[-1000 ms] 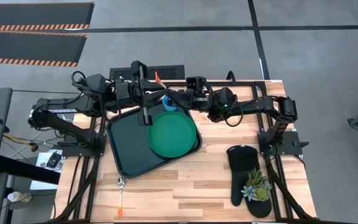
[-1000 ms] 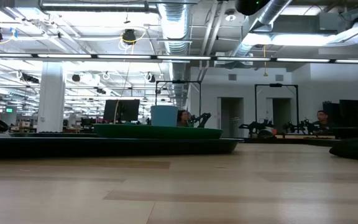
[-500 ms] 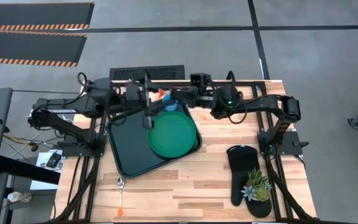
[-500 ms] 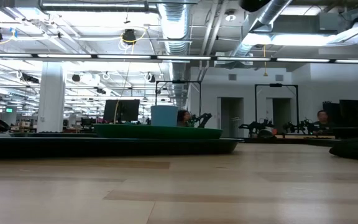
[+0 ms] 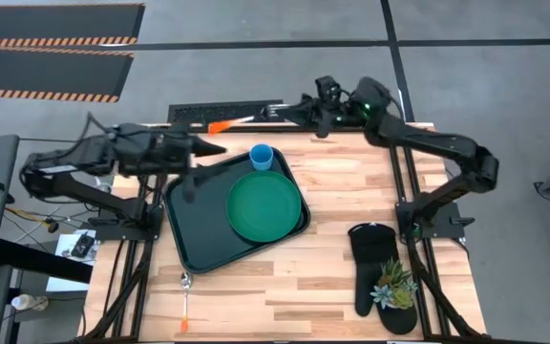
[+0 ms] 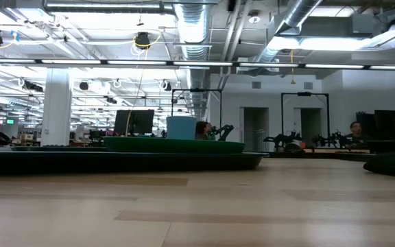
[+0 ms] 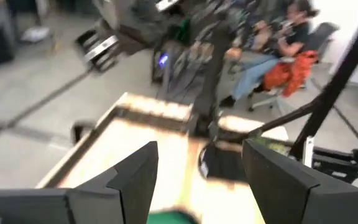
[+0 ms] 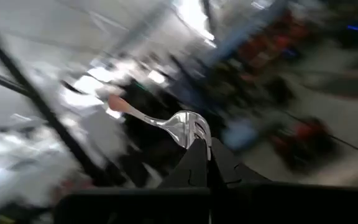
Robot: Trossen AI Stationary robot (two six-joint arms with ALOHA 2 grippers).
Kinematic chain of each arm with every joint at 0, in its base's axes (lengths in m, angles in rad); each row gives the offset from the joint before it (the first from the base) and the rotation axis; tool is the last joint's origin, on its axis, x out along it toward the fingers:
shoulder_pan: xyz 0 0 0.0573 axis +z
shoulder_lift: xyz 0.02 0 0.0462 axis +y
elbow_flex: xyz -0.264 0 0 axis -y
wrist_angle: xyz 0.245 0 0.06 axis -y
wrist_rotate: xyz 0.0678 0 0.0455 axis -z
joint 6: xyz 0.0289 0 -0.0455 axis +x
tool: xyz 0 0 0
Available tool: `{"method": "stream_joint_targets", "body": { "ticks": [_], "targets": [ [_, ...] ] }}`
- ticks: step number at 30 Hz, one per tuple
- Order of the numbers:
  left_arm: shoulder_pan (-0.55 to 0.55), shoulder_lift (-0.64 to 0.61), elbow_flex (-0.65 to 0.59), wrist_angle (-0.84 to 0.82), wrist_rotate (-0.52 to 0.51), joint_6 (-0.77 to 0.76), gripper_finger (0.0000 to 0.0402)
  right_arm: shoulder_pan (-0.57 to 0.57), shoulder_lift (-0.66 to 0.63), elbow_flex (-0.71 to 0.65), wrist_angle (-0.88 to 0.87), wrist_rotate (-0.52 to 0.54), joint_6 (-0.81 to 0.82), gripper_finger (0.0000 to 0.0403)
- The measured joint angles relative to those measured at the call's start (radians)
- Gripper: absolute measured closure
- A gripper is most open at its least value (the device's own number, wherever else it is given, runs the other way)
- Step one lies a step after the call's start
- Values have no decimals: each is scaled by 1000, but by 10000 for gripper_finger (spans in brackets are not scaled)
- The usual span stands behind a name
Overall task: Pick and place plate/cup/fork/spoon on tray
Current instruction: Put the orange fork on the black tray to the left of the green plate
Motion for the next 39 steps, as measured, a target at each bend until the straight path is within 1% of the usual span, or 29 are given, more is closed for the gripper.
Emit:
{"method": "stream_joint_targets", "body": {
  "ticks": [3,6,11,13,16,19,22,26,31,34,39],
  "targets": [
    [0,-61,0,-121,-59,-87,187,-48,-17,0,-222,-1,-150,402],
    [0,-125,0,-212,-114,-150,189,-79,6,0,-361,-1,-229,402],
    [0,-197,0,-293,-193,-211,189,-71,87,-1,-434,-13,-311,402],
    [0,-215,0,-304,-218,-238,189,-54,127,-1,-447,-36,-326,402],
    [0,-220,0,-311,-235,-274,189,-8,185,8,-461,-61,-348,403],
    [0,-208,-2,-337,-232,-317,189,55,238,68,-525,-58,-407,403],
    [4,-185,-28,-337,-203,-372,189,120,294,157,-592,-33,-468,403],
    [23,-155,-91,-316,-72,-448,189,195,350,292,-693,40,-569,403],
    [53,-142,-203,-207,61,-494,190,254,391,431,-760,71,-640,403],
    [74,-145,-275,-81,131,-508,190,277,403,473,-769,71,-643,403],
    [98,-143,-369,43,275,-536,190,281,402,484,-771,73,-631,403]
  ]
}}
